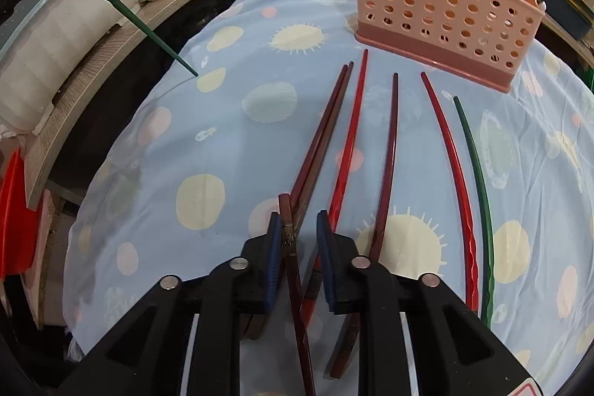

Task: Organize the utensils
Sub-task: 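Grasp another dark red chopstick with the right tool while the left tool holds the green chopstick, then carry the dark red chopstick with the right tool while the left tool carries the green chopstick to the caddy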

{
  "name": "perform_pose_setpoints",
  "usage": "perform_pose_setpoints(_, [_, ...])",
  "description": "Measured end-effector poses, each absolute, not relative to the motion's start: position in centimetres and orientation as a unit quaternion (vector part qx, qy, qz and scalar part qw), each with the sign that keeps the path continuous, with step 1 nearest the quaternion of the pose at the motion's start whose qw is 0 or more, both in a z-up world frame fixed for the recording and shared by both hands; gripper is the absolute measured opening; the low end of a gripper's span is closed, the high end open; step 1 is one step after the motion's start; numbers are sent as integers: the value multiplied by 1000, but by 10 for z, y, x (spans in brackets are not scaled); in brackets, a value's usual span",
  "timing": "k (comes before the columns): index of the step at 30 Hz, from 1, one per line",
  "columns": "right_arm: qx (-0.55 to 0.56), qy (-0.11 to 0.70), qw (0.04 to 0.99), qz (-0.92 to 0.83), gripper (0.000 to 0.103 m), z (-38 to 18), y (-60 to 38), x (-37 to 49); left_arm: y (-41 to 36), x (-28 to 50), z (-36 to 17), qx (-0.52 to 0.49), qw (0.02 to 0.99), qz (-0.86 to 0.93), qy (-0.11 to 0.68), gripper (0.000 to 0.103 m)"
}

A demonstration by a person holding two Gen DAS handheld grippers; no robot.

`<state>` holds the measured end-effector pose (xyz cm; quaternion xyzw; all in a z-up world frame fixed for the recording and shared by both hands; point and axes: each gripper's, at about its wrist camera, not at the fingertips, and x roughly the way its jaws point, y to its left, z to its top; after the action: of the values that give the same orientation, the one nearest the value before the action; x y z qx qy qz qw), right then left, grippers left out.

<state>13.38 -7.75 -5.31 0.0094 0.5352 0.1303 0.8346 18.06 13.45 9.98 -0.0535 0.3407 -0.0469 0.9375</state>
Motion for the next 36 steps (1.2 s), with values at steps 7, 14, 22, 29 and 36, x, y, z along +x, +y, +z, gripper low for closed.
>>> perform_pose_setpoints(7, [-10,536,831,151,21,-54,-62,132,129,173,96,-54,934,-49,350,9])
perform_pose_setpoints(14, [-22,537,831,144,8,-63,-60,139,126,171,94,-49,933,-48,354,9])
perform_pose_setpoints(22, [16,508,851,132,8,-36,-88,132,121,170,102,-43,936,-55,346,8])
perform_pose_setpoints(29, [67,426,896,103,7,43,-135,139,106,173,126,-32,943,-66,325,7])
perform_pose_setpoints(36, [108,331,935,70,7,128,-194,163,80,187,153,-22,950,-88,300,7])
